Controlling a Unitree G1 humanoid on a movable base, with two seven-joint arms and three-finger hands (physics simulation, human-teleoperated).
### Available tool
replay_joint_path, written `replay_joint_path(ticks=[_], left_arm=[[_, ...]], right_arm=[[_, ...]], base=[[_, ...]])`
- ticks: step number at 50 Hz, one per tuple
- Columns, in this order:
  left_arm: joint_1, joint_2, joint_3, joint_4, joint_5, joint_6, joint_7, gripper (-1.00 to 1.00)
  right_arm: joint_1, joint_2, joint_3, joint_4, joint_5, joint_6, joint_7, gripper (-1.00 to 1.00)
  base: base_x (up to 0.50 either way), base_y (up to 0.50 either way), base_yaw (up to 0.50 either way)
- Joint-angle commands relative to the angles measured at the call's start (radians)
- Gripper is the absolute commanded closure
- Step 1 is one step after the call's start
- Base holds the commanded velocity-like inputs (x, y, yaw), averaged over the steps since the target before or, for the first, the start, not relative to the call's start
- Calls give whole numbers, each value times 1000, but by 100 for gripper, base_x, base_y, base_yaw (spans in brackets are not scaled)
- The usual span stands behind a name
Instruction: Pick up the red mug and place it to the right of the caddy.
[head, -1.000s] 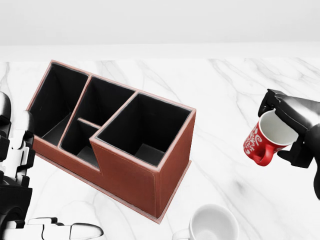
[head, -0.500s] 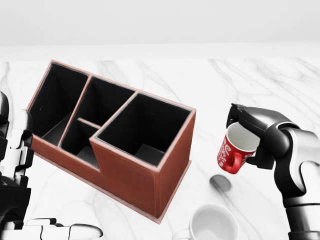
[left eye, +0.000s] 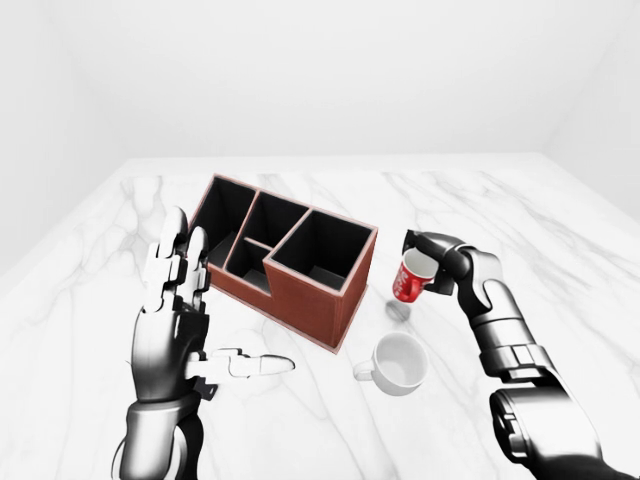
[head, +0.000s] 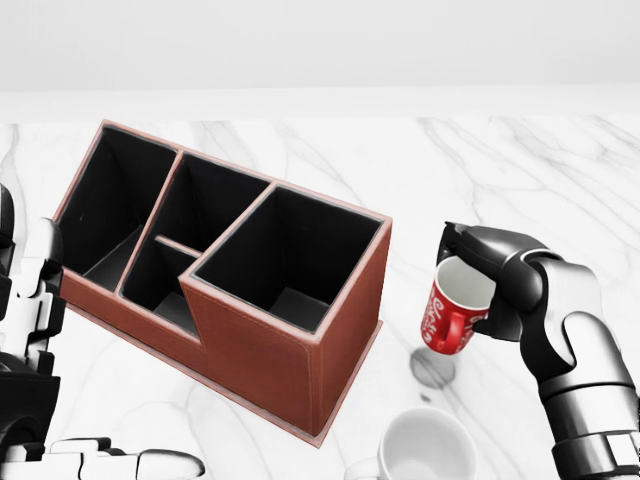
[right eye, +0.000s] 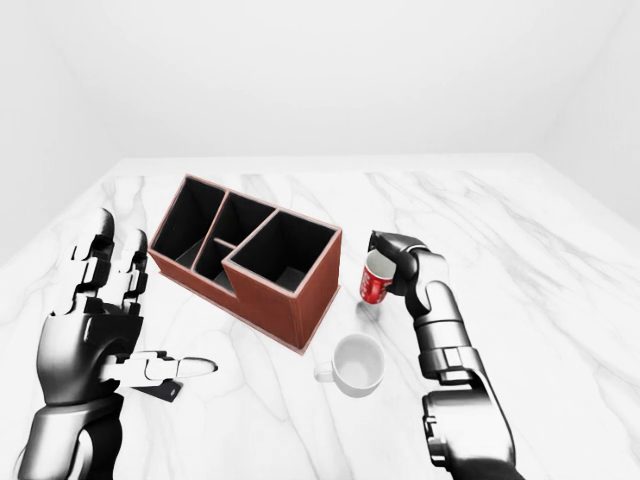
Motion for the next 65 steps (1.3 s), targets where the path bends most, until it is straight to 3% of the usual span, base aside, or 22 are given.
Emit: replay_joint_path(ticks=[1, 20, 27, 65], left_arm=[[-1, 0, 5, -1, -3, 0, -1, -100], [0, -2, 5, -5, -3, 0, -2, -100], [4, -3, 4, -12, -3, 0, -3, -100], [4, -5, 16, -33, -13, 0, -10, -100]], right_arm=[[-31, 12, 14, 99, -1, 0, -82, 100], [-40, 37, 47, 241, 16, -3, -195, 100], [-59, 36, 52, 309, 24, -19, -249, 100], [-82, 66, 89, 488, 18, -40, -386, 100]], base=[[0, 0, 0], [0, 0, 0], [0, 0, 0], [0, 0, 0]])
